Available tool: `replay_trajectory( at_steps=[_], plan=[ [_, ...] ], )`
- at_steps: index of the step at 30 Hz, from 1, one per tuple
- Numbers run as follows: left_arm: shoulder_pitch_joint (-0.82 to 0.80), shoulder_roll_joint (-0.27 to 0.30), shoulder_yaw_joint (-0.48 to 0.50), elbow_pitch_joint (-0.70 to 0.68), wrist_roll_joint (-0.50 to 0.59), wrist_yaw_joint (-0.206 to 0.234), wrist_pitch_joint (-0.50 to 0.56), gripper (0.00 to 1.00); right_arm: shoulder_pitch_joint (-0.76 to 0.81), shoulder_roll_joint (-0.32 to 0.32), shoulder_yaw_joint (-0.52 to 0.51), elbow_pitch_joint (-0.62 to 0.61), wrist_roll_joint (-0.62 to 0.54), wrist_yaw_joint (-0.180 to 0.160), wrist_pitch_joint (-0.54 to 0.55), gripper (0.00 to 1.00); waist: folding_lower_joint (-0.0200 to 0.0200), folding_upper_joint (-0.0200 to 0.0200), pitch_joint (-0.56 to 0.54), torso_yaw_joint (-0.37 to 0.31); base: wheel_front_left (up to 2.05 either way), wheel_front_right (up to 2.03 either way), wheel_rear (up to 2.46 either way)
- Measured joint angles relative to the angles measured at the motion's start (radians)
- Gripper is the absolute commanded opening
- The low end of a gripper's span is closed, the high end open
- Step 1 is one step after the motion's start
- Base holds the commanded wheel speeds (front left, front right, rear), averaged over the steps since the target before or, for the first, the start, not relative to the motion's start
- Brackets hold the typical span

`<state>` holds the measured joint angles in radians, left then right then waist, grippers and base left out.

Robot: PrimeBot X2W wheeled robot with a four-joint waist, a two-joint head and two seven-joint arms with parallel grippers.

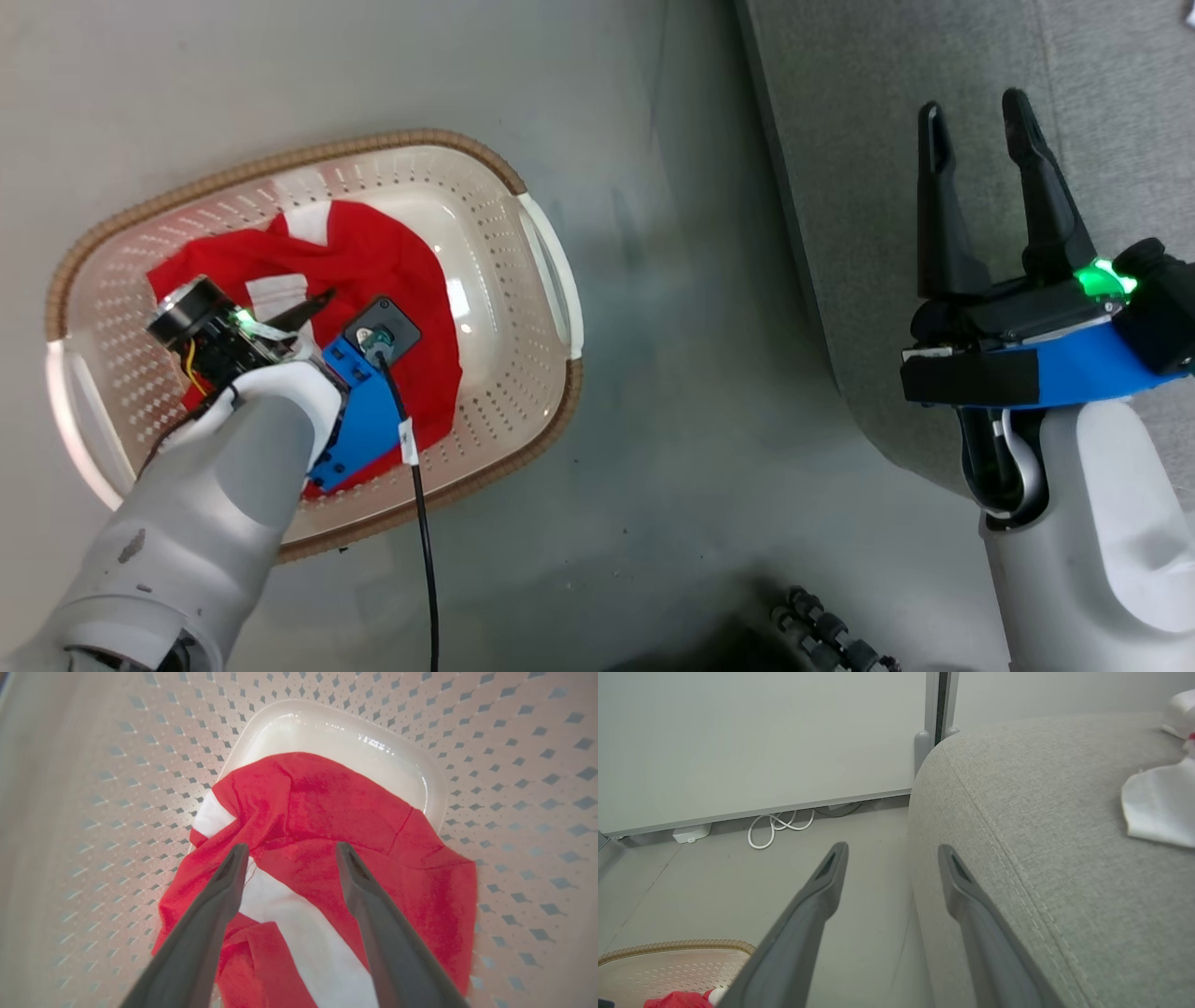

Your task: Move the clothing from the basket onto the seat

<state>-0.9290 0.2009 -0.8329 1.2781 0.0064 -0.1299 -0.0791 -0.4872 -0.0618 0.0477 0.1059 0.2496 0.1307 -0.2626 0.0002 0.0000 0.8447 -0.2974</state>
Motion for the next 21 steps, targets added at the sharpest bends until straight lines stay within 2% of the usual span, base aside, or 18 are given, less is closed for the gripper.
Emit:
replay_trajectory(
  at_steps=[13,21],
  plan=[
    [-0.11,0.062,-0.056,0.009,-0.022,0.0,0.189,1.0,-0.03,0.003,0.026,-0.072,0.016,0.0,0.0,1.0,0.0,0.0,0.17,-0.027,0.0,0.0,0.0],
    [-0.146,0.084,-0.053,0.006,-0.046,0.004,0.234,1.0,-0.042,0.007,0.031,-0.106,0.021,0.0,-0.002,1.0,-0.001,0.0001,0.235,-0.05,0.0,0.0,0.0]
  ],
)
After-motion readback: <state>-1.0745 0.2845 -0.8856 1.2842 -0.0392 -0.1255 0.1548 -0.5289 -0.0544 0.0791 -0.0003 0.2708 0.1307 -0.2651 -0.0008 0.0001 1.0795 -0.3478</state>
